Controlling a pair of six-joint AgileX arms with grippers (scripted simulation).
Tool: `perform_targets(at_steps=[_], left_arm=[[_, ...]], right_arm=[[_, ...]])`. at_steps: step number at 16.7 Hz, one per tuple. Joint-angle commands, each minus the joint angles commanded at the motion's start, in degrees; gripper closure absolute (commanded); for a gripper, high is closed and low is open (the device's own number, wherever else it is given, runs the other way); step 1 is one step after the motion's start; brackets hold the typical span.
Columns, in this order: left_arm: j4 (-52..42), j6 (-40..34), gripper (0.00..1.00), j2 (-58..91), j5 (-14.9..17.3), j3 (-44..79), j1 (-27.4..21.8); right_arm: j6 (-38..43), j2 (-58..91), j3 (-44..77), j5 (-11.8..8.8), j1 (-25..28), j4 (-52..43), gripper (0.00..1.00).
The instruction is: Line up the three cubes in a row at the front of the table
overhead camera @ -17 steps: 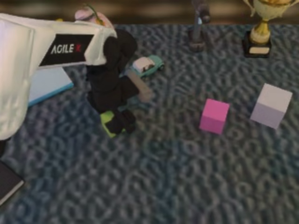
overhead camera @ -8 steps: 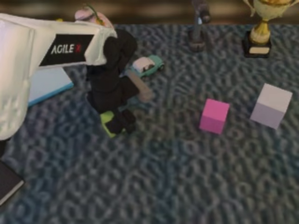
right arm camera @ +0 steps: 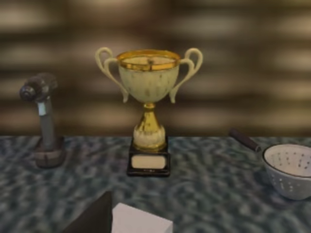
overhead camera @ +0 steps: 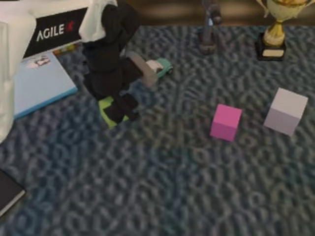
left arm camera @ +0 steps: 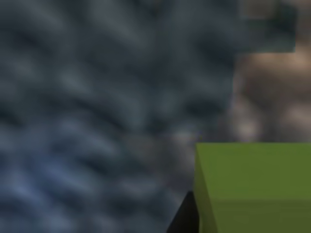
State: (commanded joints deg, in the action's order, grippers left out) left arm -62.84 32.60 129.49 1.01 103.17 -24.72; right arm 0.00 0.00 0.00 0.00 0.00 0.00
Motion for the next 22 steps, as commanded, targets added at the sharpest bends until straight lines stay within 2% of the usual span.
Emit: perform_targets(at_steps=[6, 8, 11, 16, 18, 20, 22], left_arm=[[-0.80, 0.10, 1.00, -0.43, -0.03, 0.62, -0.36], [-1.17, 0.26, 1.00, -0.29, -0.01, 1.11, -2.44], [-2.28, 0.45, 1.00, -0.08, 0.05, 2.37, -9.34], [-4.70, 0.66, 1.00, 0.02, 0.20, 4.39, -24.83], [-5.29, 0.72, 1.00, -0.24, 0.20, 4.99, -29.64], [-5.53, 0.75, 1.00, -0.53, 0.17, 5.31, -32.10], [-5.56, 0.76, 1.00, -0.58, 0.17, 5.36, -32.42]], right_arm=[[0.00, 0.00, 0.00, 0.00, 0.00, 0.00, 0.00], [0.00, 0.00, 0.00, 0.00, 0.00, 0.00, 0.00], [0.00, 0.00, 0.00, 0.00, 0.00, 0.00, 0.00], [0.00, 0.00, 0.00, 0.00, 0.00, 0.00, 0.00], [0.00, 0.00, 0.00, 0.00, 0.00, 0.00, 0.00], [0.00, 0.00, 0.00, 0.00, 0.00, 0.00, 0.00], [0.00, 0.00, 0.00, 0.00, 0.00, 0.00, 0.00]])
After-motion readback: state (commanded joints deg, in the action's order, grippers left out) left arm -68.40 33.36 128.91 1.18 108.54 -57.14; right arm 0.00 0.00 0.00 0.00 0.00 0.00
